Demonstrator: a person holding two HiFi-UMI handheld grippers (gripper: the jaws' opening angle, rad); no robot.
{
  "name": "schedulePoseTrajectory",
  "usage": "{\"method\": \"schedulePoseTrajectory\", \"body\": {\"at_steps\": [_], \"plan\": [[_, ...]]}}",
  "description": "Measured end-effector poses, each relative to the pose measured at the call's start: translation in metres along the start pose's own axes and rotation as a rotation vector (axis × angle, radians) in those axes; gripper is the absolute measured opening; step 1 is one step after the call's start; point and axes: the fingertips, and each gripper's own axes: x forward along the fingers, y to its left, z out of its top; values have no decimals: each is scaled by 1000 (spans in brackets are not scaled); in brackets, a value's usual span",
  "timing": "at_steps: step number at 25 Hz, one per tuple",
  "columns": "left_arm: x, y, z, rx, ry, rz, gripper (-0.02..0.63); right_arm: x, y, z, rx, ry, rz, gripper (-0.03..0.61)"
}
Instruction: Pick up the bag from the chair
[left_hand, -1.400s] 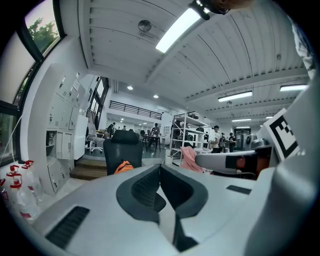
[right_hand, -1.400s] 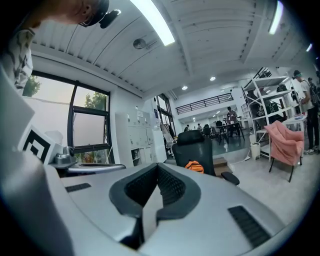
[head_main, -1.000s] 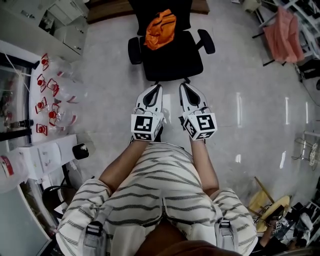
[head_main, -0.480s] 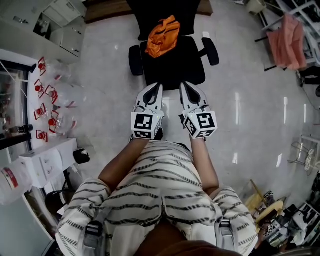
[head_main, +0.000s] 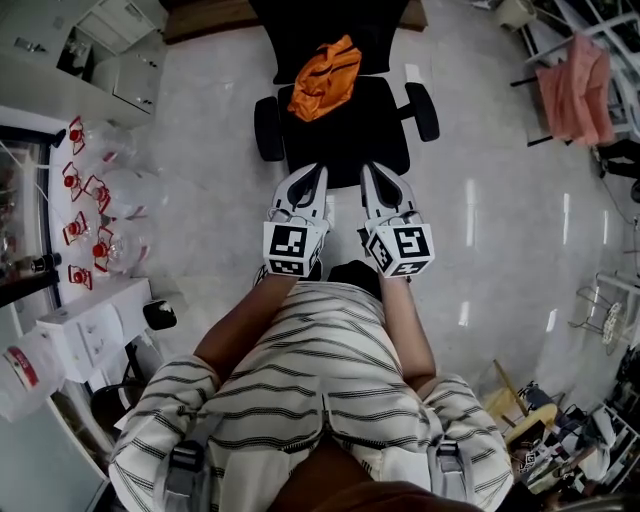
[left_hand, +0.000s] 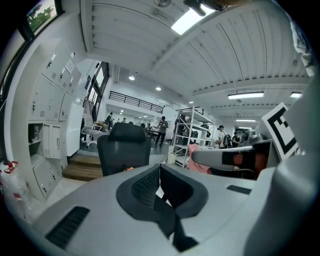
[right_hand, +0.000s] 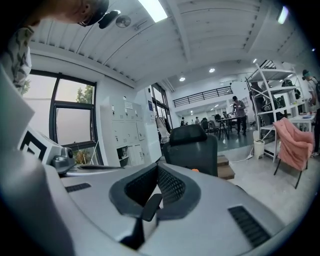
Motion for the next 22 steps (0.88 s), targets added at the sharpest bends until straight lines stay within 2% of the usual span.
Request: {"method": "schedulePoseTrajectory", "body": {"at_steps": [9, 13, 22], "plan": [[33, -3, -7, 22, 17, 43, 23, 19, -36, 0, -16, 3, 31, 18], [51, 0, -18, 51, 51, 92, 23, 32, -56, -1, -24, -4, 52, 18], [94, 2, -31, 50, 100, 172, 23, 57, -93, -14, 3, 47, 111, 18]]}}
